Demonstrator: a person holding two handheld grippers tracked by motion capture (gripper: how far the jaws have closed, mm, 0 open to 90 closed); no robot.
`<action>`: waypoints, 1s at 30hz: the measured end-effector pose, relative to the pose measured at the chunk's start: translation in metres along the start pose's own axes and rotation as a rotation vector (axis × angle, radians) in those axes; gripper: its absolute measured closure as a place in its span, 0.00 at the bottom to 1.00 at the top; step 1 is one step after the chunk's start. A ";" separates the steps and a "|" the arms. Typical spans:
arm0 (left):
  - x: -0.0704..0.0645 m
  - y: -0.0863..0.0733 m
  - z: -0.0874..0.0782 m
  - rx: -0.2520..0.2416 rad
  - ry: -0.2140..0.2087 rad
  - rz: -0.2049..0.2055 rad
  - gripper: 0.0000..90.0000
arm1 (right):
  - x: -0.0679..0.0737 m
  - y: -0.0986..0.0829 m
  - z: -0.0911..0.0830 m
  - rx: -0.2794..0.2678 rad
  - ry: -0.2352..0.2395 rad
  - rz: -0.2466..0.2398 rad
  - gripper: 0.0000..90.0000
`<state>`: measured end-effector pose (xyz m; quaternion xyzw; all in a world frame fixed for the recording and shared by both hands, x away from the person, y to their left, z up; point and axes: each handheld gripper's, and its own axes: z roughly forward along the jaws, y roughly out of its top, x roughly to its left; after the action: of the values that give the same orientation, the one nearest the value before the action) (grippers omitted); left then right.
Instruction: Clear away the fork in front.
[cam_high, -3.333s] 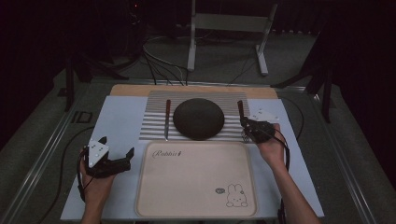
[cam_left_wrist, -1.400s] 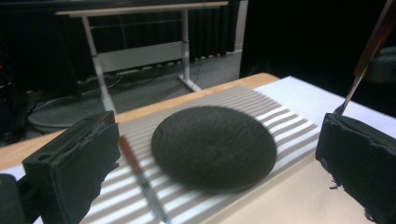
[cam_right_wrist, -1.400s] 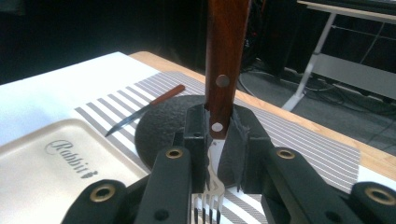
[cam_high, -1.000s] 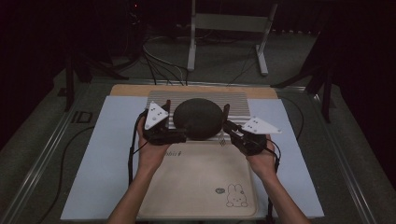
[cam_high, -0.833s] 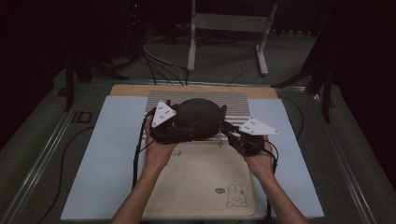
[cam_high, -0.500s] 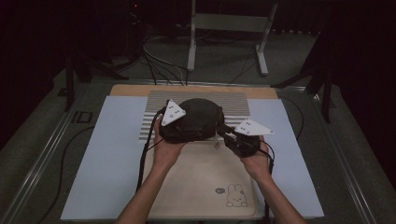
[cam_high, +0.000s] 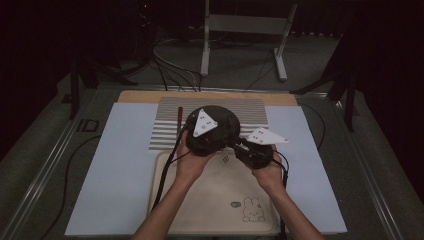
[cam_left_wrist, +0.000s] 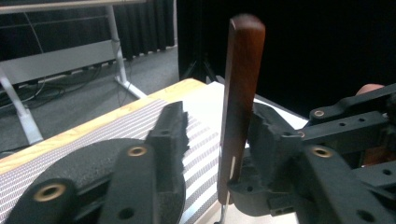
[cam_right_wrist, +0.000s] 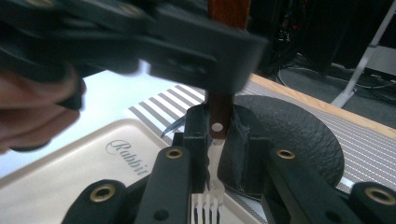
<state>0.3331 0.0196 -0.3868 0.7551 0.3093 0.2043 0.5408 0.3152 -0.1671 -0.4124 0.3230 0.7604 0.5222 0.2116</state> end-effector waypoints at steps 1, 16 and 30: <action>-0.001 0.000 0.002 0.004 -0.009 -0.008 0.77 | 0.001 0.000 0.000 -0.001 0.001 0.003 0.87; 0.005 0.001 0.000 0.001 -0.003 -0.053 0.89 | -0.009 -0.004 0.001 0.025 -0.013 0.041 0.42; 0.016 0.002 -0.010 0.003 0.014 -0.070 0.89 | -0.022 -0.009 0.001 0.080 -0.138 0.083 0.12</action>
<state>0.3391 0.0372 -0.3825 0.7431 0.3395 0.1901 0.5444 0.3288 -0.1850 -0.4214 0.3973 0.7502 0.4764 0.2287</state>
